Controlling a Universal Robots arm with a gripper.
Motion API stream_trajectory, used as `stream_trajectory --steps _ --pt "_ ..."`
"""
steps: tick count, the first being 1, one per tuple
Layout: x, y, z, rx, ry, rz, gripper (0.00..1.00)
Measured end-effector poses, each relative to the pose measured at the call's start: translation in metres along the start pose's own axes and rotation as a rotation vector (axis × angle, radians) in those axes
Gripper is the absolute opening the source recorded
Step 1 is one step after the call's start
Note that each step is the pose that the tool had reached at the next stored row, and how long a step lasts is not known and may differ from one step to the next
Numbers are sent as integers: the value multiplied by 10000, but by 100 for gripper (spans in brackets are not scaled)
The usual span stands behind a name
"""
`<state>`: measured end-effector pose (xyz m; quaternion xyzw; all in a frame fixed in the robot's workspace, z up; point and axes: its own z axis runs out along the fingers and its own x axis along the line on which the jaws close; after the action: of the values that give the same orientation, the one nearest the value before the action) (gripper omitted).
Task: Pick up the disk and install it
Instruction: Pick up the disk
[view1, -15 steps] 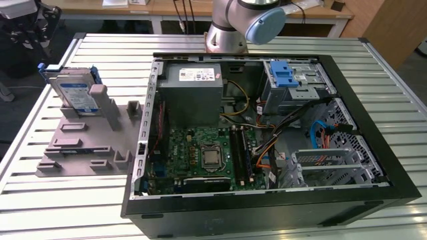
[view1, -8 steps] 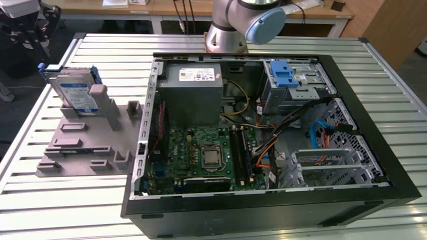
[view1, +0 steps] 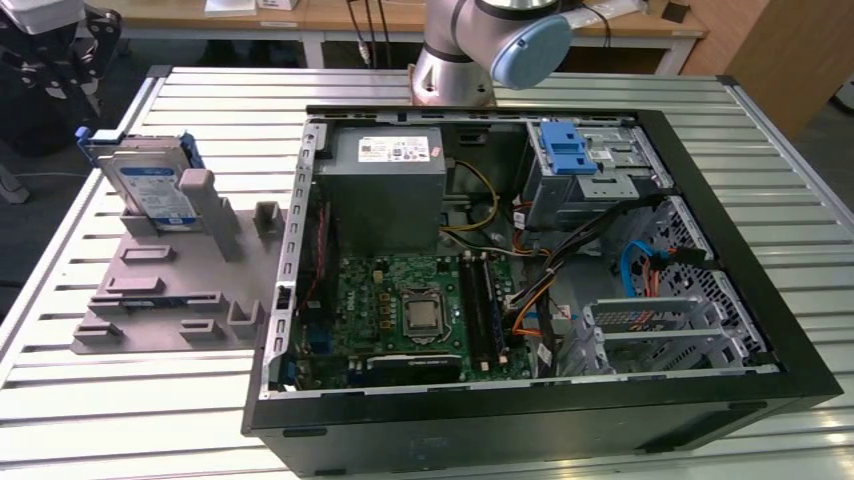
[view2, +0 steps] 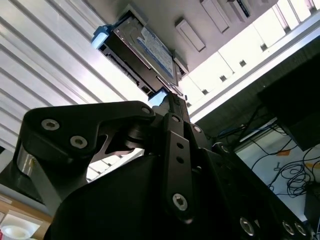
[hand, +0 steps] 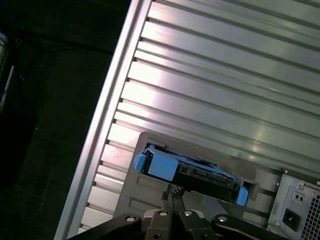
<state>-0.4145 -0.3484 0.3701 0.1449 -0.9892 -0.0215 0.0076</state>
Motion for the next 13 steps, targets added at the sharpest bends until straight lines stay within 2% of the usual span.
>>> stream_trajectory --steps 13 --pt "0 0 0 7 34 -751 11"
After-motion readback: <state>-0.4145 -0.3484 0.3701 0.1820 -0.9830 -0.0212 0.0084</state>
